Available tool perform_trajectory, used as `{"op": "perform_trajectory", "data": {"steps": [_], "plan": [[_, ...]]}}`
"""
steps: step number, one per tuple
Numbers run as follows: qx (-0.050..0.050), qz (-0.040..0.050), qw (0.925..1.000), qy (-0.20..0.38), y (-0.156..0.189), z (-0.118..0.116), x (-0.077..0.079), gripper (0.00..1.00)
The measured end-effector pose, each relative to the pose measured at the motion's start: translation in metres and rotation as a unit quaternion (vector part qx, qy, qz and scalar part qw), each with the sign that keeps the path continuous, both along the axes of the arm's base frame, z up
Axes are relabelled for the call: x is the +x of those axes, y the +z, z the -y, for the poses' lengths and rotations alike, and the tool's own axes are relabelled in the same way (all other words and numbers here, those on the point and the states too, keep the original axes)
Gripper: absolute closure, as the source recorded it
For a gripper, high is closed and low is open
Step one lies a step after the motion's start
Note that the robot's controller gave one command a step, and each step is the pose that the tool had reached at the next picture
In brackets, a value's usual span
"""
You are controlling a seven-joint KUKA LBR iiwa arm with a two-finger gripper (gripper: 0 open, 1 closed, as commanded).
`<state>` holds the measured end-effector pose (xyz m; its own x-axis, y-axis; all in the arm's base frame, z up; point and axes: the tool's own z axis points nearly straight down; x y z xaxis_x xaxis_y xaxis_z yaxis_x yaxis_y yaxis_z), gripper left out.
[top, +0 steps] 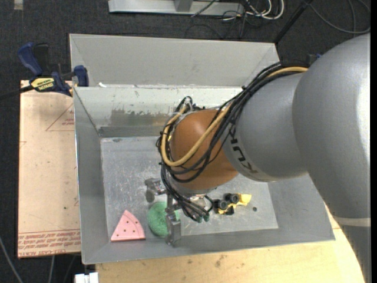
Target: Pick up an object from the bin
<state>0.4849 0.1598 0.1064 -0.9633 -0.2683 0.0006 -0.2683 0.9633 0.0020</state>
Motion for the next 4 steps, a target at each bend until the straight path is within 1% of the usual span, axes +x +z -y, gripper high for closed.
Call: {"op": "perform_trajectory", "data": {"steps": [1, 2, 3, 4], "plan": [[0.0, 0.0003, 1.0, 0.0, 0.0, 0.0, 0.0, 0.0], [0.0, 0.0014, 0.9975, 0.071, -0.013, 0.026, -0.003, 1.0], [0.0, 0.0013, 0.9975, 0.071, -0.013, 0.026, -0.003, 1.0], [0.0, 0.0031, 0.9955, 0.095, 0.139, 0.026, 0.019, 1.0]]}}
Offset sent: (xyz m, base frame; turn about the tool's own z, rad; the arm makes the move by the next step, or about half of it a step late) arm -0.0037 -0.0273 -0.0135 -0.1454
